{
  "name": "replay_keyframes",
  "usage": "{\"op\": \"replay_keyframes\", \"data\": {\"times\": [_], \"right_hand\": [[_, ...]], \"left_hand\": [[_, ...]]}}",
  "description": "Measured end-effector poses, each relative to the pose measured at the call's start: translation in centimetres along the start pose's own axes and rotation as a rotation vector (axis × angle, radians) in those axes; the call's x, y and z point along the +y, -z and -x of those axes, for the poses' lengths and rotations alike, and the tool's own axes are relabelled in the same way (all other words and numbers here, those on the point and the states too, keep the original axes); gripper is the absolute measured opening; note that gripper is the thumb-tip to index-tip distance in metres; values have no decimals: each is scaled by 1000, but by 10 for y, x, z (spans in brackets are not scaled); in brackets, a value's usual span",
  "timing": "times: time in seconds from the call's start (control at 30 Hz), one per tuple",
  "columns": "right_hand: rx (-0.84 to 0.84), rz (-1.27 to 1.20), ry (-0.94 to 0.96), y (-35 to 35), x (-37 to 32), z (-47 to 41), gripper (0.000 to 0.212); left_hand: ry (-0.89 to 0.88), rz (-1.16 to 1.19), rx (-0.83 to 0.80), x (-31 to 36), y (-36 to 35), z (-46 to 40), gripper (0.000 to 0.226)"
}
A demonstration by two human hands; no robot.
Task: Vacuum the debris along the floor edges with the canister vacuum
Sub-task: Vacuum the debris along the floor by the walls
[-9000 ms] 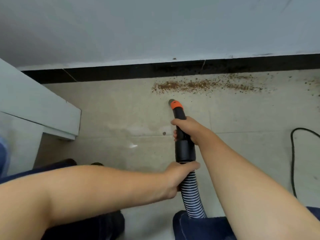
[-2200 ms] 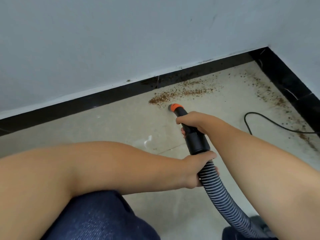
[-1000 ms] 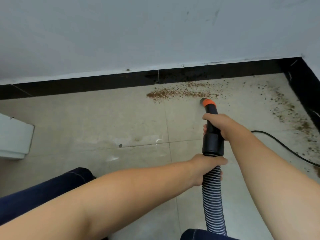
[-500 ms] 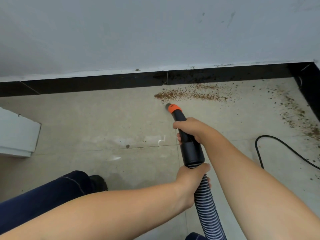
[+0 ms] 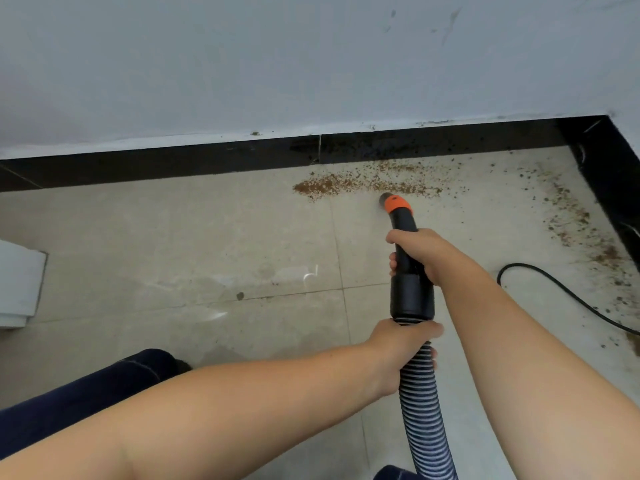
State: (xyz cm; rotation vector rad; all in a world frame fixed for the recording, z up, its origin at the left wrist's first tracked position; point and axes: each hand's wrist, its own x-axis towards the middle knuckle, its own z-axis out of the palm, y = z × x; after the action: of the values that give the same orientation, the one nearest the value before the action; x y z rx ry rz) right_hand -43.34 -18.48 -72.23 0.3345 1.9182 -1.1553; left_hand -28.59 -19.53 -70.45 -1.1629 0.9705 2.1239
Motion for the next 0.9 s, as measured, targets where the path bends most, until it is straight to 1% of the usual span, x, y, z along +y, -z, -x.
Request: {"op": "replay_keyframes", "data": {"times": [0.17,0.43,0.5,0.57,0.63,0.73,0.8,0.9], "right_hand": [[-25,0,1,-1,-4,-2,17],[-244,150,34,-63,-10,7,18],[-285,183,39,-74,-11,9,16],[-309,203,47,-82,-13,11,15],[-317,212,56,-85,-15,11,15],[-296,185,54,-79,-16,9,14],[-252,153,46,-68,-16,6,14],[-162,94,36,-44,-15,2,15]], "left_hand": [[-4,28,17,0,-3,-2,14],[-65,151,148,-12,26,8,10],[-79,182,167,-13,30,10,13],[-88,206,182,-12,33,12,24],[-91,218,191,-11,34,12,31],[-82,201,172,-8,33,8,33],[-67,166,144,-6,29,4,28],[-33,106,83,0,19,-1,12]]}}
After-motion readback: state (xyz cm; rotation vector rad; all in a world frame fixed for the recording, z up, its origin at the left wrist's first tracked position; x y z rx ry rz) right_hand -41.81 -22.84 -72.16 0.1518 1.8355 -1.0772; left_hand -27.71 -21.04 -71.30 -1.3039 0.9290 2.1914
